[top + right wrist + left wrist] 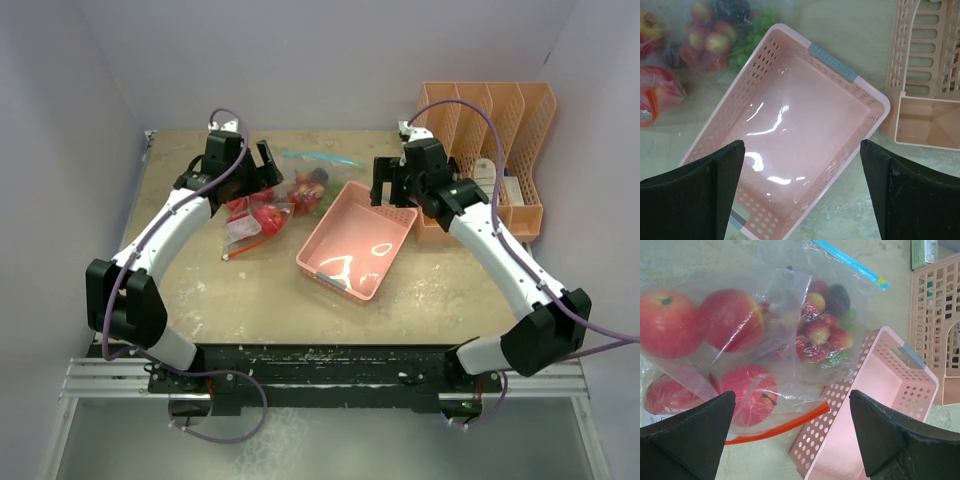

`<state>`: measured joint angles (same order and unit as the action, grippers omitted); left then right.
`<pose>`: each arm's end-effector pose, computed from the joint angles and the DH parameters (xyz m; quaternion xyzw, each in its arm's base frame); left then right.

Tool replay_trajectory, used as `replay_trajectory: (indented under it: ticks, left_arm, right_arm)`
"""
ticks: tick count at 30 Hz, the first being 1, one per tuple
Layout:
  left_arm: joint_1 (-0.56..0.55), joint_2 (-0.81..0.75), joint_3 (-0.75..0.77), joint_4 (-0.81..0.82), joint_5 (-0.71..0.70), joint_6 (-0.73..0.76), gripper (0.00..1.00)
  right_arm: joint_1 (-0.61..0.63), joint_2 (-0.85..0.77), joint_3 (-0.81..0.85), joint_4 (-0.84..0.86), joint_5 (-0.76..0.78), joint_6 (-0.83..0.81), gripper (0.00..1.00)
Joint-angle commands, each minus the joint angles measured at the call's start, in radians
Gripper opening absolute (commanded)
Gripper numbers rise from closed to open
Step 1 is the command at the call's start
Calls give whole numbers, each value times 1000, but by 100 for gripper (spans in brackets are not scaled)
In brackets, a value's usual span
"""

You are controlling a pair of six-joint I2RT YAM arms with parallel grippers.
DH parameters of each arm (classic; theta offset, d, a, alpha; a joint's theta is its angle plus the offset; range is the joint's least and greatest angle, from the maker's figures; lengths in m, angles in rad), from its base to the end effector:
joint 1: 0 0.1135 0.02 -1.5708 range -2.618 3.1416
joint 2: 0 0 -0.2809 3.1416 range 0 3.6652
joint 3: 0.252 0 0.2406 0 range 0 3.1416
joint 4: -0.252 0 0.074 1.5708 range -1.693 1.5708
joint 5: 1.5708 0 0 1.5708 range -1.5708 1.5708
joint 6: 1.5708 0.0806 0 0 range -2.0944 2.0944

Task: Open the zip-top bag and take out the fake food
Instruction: Pick up the bin from the center of the board.

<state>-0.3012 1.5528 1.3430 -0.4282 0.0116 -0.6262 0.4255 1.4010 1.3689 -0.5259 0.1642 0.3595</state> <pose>0.3622 -0.1135 0.3124 -0.1419 0.8818 -0.2058 0.3999 0.3129 0.1273 0.3616 0.0110 0.8724 0.1186 0.4741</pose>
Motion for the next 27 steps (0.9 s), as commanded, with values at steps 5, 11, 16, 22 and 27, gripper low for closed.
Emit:
replay_trajectory:
  ticks: [5, 11, 16, 22, 27]
  left_arm:
    - [3, 52, 90, 51, 54, 38, 99]
    - [1, 90, 123, 28, 53, 68, 99]
    - [-18, 95, 146, -5, 5, 128, 99]
    - [-108, 78, 78, -9, -64, 158, 99]
    - [-189, -93, -218, 233, -53, 89, 99]
  right_arm:
    - [5, 31, 94, -22, 37, -4, 99]
    - [4, -9, 71, 41, 96, -68, 100]
    - [3, -19, 85, 71, 146, -66, 100]
    - [2, -94, 32, 242, 154, -18, 100]
    - [5, -144, -164, 514, 87, 72, 99]
